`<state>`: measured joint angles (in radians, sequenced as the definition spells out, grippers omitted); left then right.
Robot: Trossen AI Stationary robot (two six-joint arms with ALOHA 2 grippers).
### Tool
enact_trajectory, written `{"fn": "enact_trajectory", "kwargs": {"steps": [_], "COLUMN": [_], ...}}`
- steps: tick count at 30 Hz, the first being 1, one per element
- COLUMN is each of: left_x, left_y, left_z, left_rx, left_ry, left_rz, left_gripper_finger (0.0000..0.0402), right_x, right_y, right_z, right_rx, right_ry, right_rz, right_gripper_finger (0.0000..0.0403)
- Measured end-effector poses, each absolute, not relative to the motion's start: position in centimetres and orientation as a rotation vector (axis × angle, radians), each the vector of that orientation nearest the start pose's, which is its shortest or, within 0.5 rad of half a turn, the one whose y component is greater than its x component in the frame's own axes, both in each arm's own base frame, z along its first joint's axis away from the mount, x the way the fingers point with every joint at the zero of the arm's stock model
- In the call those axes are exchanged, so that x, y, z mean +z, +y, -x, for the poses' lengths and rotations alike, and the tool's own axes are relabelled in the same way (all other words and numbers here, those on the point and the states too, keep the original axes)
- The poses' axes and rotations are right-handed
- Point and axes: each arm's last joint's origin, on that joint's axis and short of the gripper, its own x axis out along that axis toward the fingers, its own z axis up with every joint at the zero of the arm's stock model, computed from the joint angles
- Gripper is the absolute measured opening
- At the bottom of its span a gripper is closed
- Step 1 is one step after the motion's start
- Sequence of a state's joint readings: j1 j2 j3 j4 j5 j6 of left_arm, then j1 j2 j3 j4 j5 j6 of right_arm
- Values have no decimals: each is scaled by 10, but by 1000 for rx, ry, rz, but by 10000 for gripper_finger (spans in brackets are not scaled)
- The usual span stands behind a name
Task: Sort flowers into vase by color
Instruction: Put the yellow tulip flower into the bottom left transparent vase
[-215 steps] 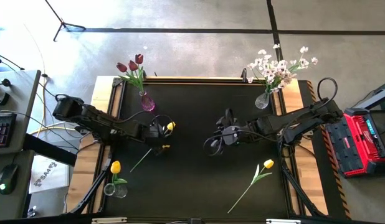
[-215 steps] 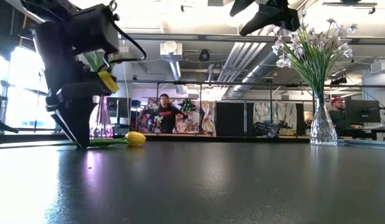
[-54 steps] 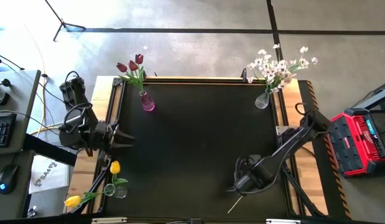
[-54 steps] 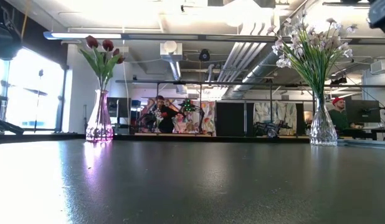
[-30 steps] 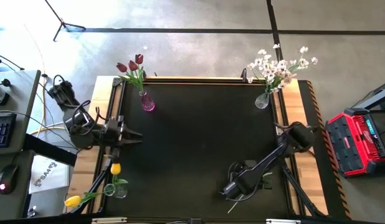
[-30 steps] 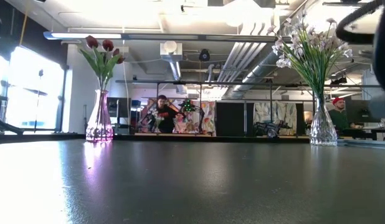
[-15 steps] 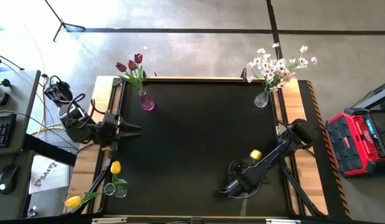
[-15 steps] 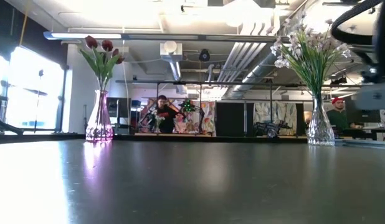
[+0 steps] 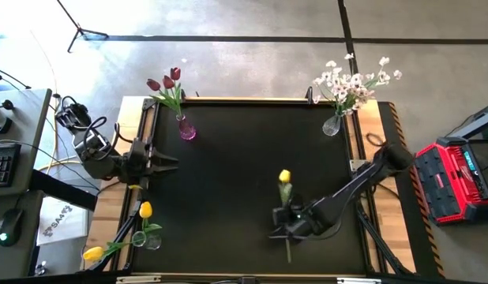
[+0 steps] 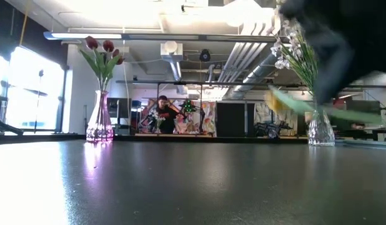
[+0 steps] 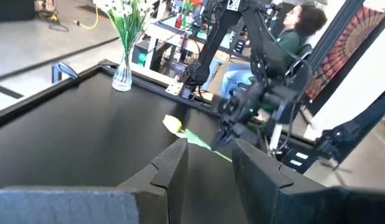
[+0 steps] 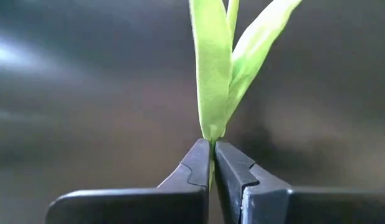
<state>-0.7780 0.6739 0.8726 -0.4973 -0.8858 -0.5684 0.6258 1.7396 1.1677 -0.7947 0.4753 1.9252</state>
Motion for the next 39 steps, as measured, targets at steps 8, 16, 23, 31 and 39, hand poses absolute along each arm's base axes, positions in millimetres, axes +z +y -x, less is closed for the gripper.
{"fn": "enact_trajectory", "kwargs": {"steps": [8,16,23,31,39], "left_x": [350,350,343,337,338], "left_y": [-82,-97,-94,-82,-71], "left_z": [-121,-150,-174,-205,-228], "left_rx": [141,88,182,201,178], "left_ry": [159,133,129,110,38], "left_rz": [375,318,326,320,395], "left_gripper_finger": [111,140,204,214,214], "right_x": [245,286,300,311,312], "right_y": [153,118,87,53,42], "right_z": [-306,-351,-366,-374,-375], "right_rx": [-483,-179,-5,146,214], "right_ry": [535,244,140,54,48], "right_rz": [-632,-376,-285,-279,-286], "right_gripper_finger": [0,0,0,0,0]}}
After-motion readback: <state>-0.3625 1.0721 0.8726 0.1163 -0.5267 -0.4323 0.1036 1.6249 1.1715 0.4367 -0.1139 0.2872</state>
